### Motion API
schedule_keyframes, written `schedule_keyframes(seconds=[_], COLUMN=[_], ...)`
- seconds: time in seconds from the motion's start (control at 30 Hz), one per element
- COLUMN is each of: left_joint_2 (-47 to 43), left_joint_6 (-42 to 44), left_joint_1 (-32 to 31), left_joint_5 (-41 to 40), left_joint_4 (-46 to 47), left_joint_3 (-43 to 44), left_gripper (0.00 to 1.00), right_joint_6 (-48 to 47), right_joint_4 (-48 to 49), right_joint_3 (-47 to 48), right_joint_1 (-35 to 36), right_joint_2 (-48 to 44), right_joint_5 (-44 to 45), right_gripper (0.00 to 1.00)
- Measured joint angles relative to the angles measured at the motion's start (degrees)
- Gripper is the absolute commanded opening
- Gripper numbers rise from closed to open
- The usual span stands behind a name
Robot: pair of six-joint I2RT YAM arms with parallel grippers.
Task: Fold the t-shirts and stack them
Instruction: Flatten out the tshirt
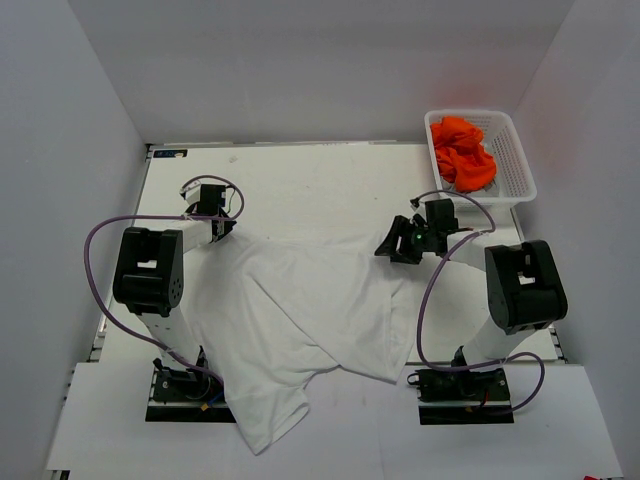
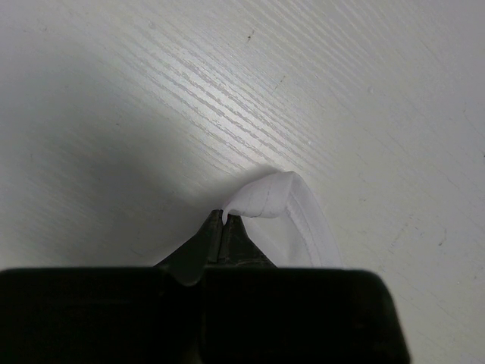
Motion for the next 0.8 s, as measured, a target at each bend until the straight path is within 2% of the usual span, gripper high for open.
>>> schedule_keyframes(seconds=[0.3,0.43,0.73,0.77,0.8], left_joint_2=[0.0,0.0,0.0,0.0,0.0], left_joint_6=[0.0,0.0,0.0,0.0,0.0], left_joint_1=[0.0,0.0,0.0,0.0,0.0], left_joint_5=[0.0,0.0,0.0,0.0,0.0], left_joint_4=[0.0,0.0,-0.07,-0.07,-0.07], left_joint_3=[0.0,0.0,0.0,0.0,0.0], left_gripper=[0.0,0.0,0.0,0.0,0.0], right_joint_6=[-0.46,-0.39,1.09,1.07,0.83], right_joint_4=[3.91,4.28,3.8,3.43,3.06], right_joint_3=[-0.04,-0.09,-0.76,-0.76,-0.76], right_joint_1=[0.04,0.04,0.0,-0.02,-0.02], right_joint_2=[0.37,0.37,-0.04,-0.31,-0.76], right_joint_5=[-5.9,-7.93,-9.97,-9.73,-9.55], right_gripper=[0.62,0.54,0.51,0.42,0.38])
